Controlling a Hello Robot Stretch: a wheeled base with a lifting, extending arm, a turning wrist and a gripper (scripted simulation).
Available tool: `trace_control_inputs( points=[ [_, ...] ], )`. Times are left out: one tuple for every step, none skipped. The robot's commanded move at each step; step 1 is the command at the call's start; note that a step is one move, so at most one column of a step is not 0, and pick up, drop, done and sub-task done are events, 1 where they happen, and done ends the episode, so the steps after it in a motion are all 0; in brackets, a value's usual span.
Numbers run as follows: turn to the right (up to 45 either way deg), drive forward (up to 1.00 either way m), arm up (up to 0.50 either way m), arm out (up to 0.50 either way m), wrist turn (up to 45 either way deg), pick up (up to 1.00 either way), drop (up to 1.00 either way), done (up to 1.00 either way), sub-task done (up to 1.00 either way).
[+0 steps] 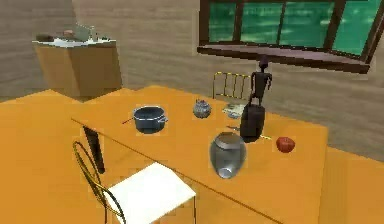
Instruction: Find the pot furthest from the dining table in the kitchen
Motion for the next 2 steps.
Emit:
trace_control_inputs(
  points=[
    [-45.0,0.00,0.00,0.00,0.0,0.00,0.00,0.00,0.00],
    [-45.0,0.00,0.00,0.00,0.0,0.00,0.00,0.00,0.00]
  ],
)
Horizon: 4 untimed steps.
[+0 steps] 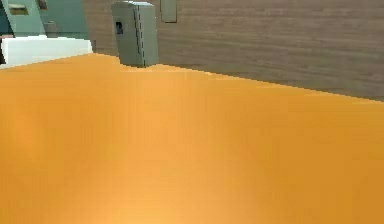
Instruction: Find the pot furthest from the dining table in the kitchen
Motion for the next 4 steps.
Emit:
trace_control_inputs(
  points=[
    [0.0,0.35,0.00,0.00,0.0,0.00,0.00,0.00,0.00],
    [30.0,0.00,0.00,0.00,0.0,0.00,0.00,0.00,0.00],
    [0.0,1.00,0.00,0.00,0.0,0.00,0.00,0.00,0.00],
    [33.0,0.00,0.00,0.00,0.0,0.00,0.00,0.00,0.00]
  ],
)
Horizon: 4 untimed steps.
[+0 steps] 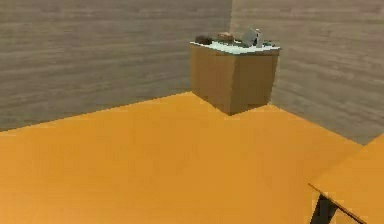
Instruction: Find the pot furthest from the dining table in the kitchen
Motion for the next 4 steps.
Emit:
trace_control_inputs(
  points=[
    [0.0,1.00,0.00,0.00,0.0,0.00,0.00,0.00,0.00],
    [12.0,0.00,0.00,0.00,0.0,0.00,0.00,0.00,0.00],
    [0.0,0.20,0.00,0.00,0.0,0.00,0.00,0.00,0.00],
    [33.0,0.00,0.00,0.00,0.0,0.00,0.00,0.00,0.00]
  ],
)
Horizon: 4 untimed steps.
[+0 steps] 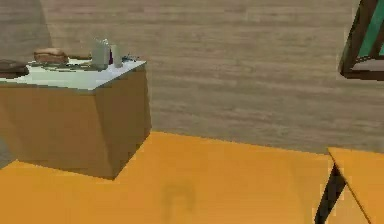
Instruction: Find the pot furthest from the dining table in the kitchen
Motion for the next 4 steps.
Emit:
trace_control_inputs(
  points=[
    [0.0,1.00,0.00,0.00,0.0,0.00,0.00,0.00,0.00],
    [0.0,0.55,0.00,0.00,0.0,0.00,0.00,0.00,0.00],
    [-45.0,0.00,0.00,0.00,0.0,0.00,0.00,0.00,0.00],
    [0.0,0.00,0.00,0.00,0.0,0.00,0.00,1.00,0.00]
  ],
)
